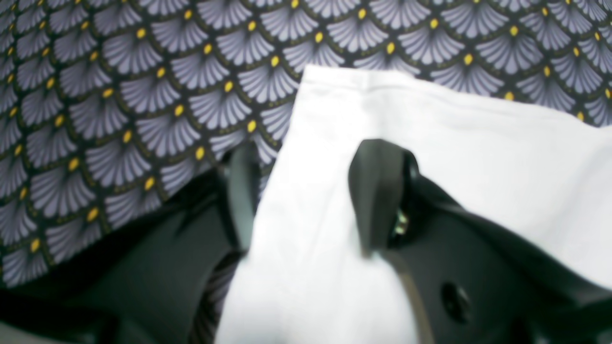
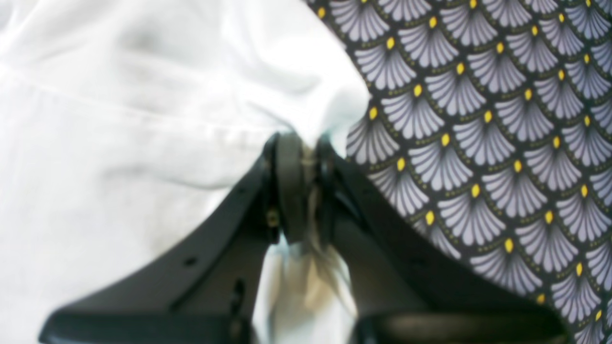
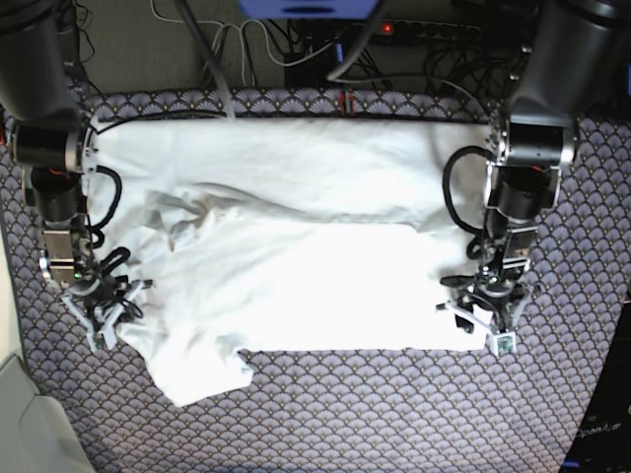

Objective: Fold the T-shirt properly
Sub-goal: 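Grasp the shirt's side edges with both grippers, then lift the hem edge and fold it over toward the collar with both grippers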

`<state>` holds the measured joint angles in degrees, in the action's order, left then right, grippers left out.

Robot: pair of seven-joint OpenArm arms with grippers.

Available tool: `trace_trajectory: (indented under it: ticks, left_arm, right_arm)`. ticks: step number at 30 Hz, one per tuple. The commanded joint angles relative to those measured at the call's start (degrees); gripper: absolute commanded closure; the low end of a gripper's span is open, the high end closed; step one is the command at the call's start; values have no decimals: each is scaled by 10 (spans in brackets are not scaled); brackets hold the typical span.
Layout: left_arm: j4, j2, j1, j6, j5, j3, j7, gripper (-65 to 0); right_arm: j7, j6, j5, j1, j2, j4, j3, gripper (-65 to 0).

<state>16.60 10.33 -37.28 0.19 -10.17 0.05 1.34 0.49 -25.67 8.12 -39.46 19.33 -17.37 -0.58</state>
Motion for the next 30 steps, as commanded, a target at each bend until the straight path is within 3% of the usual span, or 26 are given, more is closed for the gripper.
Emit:
trace_trajectory:
  ticks: [1,5,13,20,25,30]
  left_arm:
    - [4,3,-2,-1,4,0,-11,-320]
    - [4,4,26,-1,4,0,14,-306]
    - [4,5,43,-1,3,0,17,-5]
    - [15,2,31,-1,3,-1,16,-4]
    - [90,0,27,0,3,-1,8,-4]
    - [164,4,34,0,3,-1,-71,-4]
  right_arm:
    - [-4,-7,-1,-13,1,-6,1,-6]
    - [-4,-7,-1,-13,1,-6,1,-6]
    - [-4,-7,-1,-13,1,-6,1,-6]
    - [0,-7,-3,-17,1,-7,-3,-6]
    - [-4,-7,-3,-13,1,-56,-4,-6]
    - [-24,-7,-3,22,5,-138,-4,-6]
